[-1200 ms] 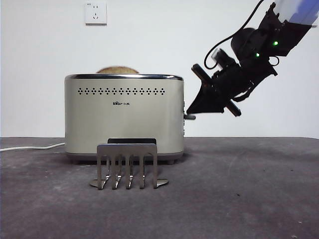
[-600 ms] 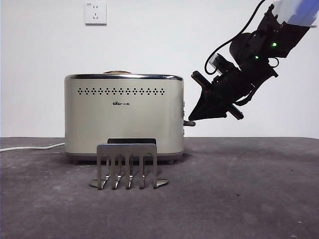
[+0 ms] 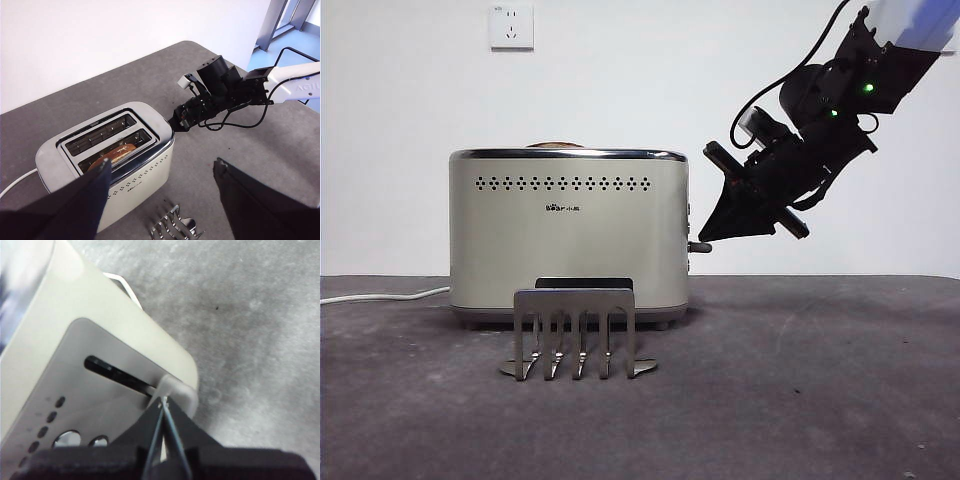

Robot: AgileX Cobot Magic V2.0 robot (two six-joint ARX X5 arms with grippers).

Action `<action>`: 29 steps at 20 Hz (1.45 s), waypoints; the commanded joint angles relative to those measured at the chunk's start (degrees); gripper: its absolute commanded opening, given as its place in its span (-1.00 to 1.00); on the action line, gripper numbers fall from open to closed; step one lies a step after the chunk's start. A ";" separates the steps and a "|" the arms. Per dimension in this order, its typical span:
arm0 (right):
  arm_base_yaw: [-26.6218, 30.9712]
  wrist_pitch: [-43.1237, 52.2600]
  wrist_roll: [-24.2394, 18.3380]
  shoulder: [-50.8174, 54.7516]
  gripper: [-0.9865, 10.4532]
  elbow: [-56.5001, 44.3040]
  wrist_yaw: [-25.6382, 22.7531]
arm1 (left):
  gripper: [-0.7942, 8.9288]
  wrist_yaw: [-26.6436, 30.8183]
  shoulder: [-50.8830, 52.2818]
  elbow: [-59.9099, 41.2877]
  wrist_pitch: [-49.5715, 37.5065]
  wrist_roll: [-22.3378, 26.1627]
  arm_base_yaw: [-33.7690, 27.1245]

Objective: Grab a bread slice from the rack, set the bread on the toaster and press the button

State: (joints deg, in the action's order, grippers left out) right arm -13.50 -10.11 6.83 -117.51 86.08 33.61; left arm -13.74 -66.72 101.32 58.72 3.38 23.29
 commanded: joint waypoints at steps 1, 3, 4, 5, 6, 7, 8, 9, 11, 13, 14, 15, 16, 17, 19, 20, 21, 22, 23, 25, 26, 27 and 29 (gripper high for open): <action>0.31 -0.68 -0.28 2.95 -0.85 0.70 -0.55 | -0.13 -0.02 0.15 -0.02 0.31 -0.20 0.00; 0.46 -0.74 -0.26 7.26 -0.85 0.87 -0.61 | -0.13 -0.02 0.15 -0.02 0.61 -0.20 0.00; 0.74 -2.01 -0.28 9.94 -0.85 0.87 -0.66 | -0.13 -0.04 0.15 -0.02 0.72 -0.20 0.00; 0.81 -3.78 -0.33 12.59 -0.85 0.87 -0.79 | -0.13 -0.04 0.15 -0.02 0.83 -0.20 0.00; 0.81 -6.97 -0.48 15.87 -0.85 0.87 -0.76 | -0.13 -0.02 0.15 -0.02 1.05 -0.20 -0.02; 0.81 -10.23 -0.98 18.58 -0.85 0.87 -0.76 | -0.13 -0.07 0.15 -0.02 1.18 -0.20 0.00; 0.79 -15.19 -2.49 22.03 -0.85 0.87 -0.72 | -0.13 -0.04 0.15 -0.02 1.42 -0.20 0.00; 0.74 -19.87 -4.02 24.85 -0.85 0.87 -0.68 | -0.13 -0.04 0.15 -0.02 1.73 -0.20 0.00; 0.33 -31.15 -8.22 30.99 -0.85 0.87 -0.57 | -0.13 -0.09 0.15 -0.02 2.67 -0.20 0.00; -0.59 -41.75 -12.37 36.65 -0.85 0.87 -0.57 | -0.14 -0.09 0.15 -0.02 3.78 -0.20 0.00; -0.96 -46.64 -13.94 39.54 -0.85 0.87 -0.59 | -0.20 -0.15 0.15 -0.02 4.61 -0.20 0.00; -1.01 -49.92 -14.95 41.77 -0.85 0.87 -0.52 | -0.43 -0.15 0.15 -0.02 5.40 -0.20 0.00; -1.01 -52.85 -15.80 44.30 -0.85 0.87 -0.55 | -0.77 -0.15 0.15 -0.02 6.08 -0.17 0.00; -1.01 -54.55 -15.91 46.16 -0.85 0.87 -0.52 | -0.86 -0.15 0.15 -0.02 6.32 -0.17 0.00; -1.01 -56.61 -15.89 49.62 -0.85 0.87 -0.57 | -0.85 -0.15 0.15 -0.02 6.56 -0.17 0.00; -0.98 -56.63 -15.87 51.28 -0.85 0.87 -0.72 | -0.85 -0.02 0.15 -0.02 6.54 -0.20 0.00; -0.96 -56.61 -15.47 52.46 -0.82 0.87 -0.72 | -0.85 -0.02 0.15 -0.02 6.51 -0.20 0.00; -0.92 -56.63 -14.93 53.75 -0.83 0.87 -0.72 | -0.84 -0.02 0.15 -0.02 6.56 -0.24 0.00; -0.92 -56.61 -14.82 54.75 -0.82 0.87 -0.72 | -0.84 -0.02 0.15 -0.02 6.51 -0.24 0.00; -0.92 -56.61 -14.84 56.57 -0.83 0.87 -0.76 | -0.84 0.00 0.15 -0.02 6.49 -0.24 0.00; -0.92 -56.61 -14.84 57.33 -0.83 0.87 -0.76 | -0.84 0.02 0.15 -0.02 6.51 -0.24 0.00; -0.92 -56.61 -14.84 57.94 -0.82 0.87 -0.76 | -0.84 0.02 0.15 -0.02 6.49 -0.24 -0.02; -0.92 -56.61 -14.84 58.73 -0.83 0.87 -0.79 | -0.84 0.04 0.15 -0.02 6.51 -0.24 -0.02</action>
State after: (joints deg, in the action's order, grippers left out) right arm -14.50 -66.89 -8.19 -58.76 87.07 32.93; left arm -13.72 -66.72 101.32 65.30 3.33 23.29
